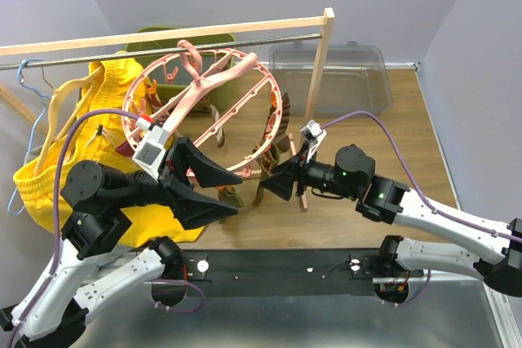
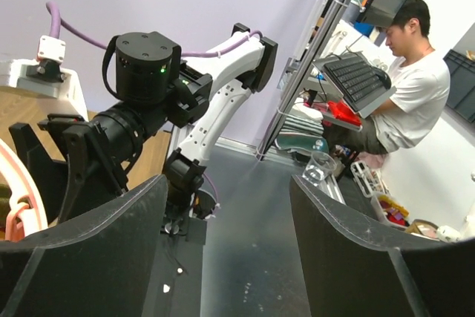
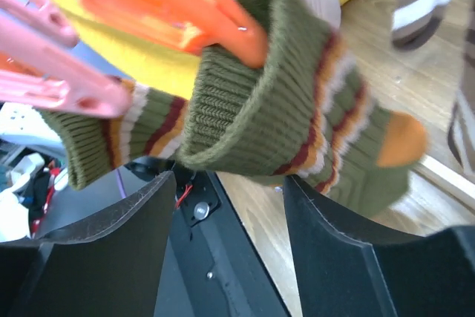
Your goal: Remove the socks clipped to the hanger
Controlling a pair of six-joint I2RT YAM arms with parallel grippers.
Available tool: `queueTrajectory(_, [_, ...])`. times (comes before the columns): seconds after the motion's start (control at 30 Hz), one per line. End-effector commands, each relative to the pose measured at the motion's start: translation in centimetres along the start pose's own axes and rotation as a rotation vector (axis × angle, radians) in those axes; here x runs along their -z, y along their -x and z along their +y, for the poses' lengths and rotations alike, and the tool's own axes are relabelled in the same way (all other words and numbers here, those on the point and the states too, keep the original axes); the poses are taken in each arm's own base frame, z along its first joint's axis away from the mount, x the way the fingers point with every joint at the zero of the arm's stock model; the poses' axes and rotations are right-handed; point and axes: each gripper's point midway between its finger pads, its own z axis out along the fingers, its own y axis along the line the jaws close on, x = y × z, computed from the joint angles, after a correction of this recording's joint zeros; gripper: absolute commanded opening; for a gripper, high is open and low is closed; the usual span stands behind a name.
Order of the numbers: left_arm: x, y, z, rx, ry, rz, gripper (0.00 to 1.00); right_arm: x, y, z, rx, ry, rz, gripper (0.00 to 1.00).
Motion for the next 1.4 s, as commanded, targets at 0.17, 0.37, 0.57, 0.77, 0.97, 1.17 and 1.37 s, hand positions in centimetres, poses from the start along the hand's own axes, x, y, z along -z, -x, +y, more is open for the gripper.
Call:
queueTrajectory(0.17, [0.4, -0.7, -1.2, 0.056, -0.054, 0.013, 0.75, 0.6, 1.2, -3.2, -0.014, -0.188, -0.081, 0.74])
queueTrajectory(0.37, [1.4, -3.1, -2.5, 0.195, -0.144, 0.017, 0.73, 0.4, -0.8, -4.0, 0.007, -0.21, -0.001, 0.73])
queueTrajectory(0.57, [2.0, -3.6, -3.1, 0.198, -0.169, 0.03, 0.72, 0.5, -2.4, -4.3, -0.023, -0.178, -0.016, 0.75])
queueTrajectory(0.77, [1.9, -4.1, -2.2, 0.185, -0.128, 0.041, 0.7, -1.3, -2.8, -4.0, -0.038, -0.126, -0.036, 0.73])
queueTrajectory(0.97, [1.7, -3.5, 0.3, 0.09, 0.021, 0.023, 0.73, -2.1, -1.9, -2.5, -0.096, -0.086, -0.025, 0.45])
queueTrajectory(1.17, [0.8, -3.2, 1.5, 0.045, 0.044, 0.052, 0.81, -1.2, -1.2, -0.4, -0.216, -0.026, -0.01, 0.01])
queueTrajectory(1.37, [0.2, -3.5, 2.5, 0.056, 0.061, 0.076, 0.81, 1.1, 0.8, 4.4, -0.315, 0.095, 0.085, 0.01])
